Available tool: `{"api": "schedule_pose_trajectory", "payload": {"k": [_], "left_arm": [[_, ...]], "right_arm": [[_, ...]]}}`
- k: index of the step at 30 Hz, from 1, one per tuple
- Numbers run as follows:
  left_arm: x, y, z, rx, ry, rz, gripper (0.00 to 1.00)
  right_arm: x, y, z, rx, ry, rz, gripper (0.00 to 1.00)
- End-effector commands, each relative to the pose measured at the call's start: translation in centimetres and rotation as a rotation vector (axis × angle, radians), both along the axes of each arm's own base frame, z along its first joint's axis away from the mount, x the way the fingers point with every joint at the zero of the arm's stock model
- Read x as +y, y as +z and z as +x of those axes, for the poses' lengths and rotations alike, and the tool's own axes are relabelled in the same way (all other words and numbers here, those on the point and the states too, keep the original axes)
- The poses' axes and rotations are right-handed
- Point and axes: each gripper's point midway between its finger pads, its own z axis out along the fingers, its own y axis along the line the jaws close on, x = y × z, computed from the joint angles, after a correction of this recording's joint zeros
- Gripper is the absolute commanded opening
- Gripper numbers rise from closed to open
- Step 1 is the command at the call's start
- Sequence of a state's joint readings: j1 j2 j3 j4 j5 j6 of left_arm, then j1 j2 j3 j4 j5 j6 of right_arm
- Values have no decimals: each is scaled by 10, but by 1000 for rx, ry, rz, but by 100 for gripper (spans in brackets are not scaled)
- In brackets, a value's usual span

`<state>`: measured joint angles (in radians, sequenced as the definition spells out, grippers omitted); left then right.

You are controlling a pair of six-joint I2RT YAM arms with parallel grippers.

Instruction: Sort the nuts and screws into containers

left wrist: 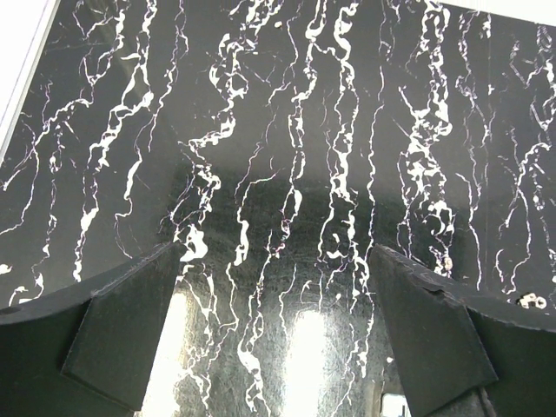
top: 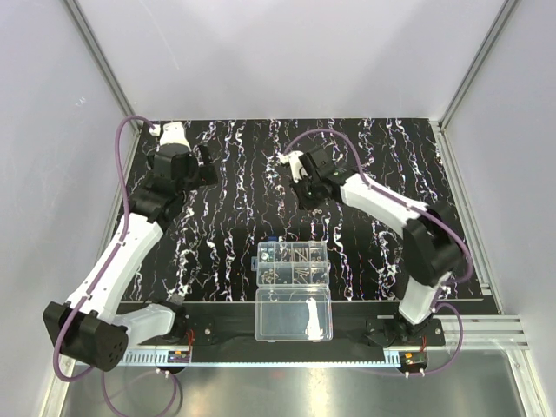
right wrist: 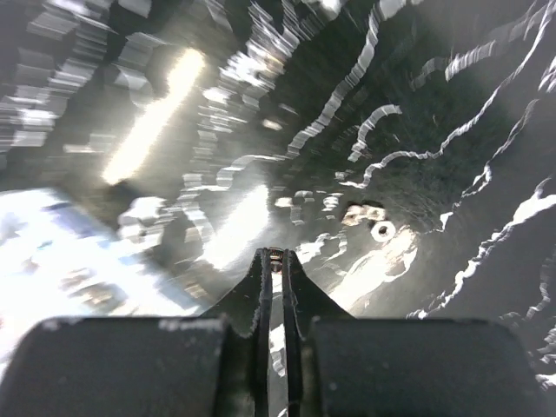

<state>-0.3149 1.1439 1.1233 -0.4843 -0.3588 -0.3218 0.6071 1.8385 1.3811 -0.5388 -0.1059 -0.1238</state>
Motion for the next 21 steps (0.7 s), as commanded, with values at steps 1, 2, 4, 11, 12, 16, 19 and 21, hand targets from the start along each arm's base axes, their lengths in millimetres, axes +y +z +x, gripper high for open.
{"api": "schedule_pose_trajectory", "payload": {"k": [1,2,4,11,12,16,19,21], "left_arm": [[1,33,0,-92,-2,-32,99],[1,35,-1,-98,-4,-35,99],[0,38,-2,-107,-7,-42,99],[1,47,-7,-132,-6,-56,99],[1,48,-7,-133,-5,-54,99],[3,51,-9,-141,-1,-55,99],[3,52,-10,-146,1,-60,99],[1,53,-10,-148,-6,-64,99]], "right_arm": [[32,55,-34,-69,80,99,0],[37,61,-43,-76,100,109,0],[50,59,-68,-46,145,101,0],[72,28,-144,80,228,94,0],[74,25,-149,89,229,93,0],[82,12,-177,131,259,79,0],[84,2,-188,139,265,58,0],[86,-2,-190,140,262,49,0]]}}
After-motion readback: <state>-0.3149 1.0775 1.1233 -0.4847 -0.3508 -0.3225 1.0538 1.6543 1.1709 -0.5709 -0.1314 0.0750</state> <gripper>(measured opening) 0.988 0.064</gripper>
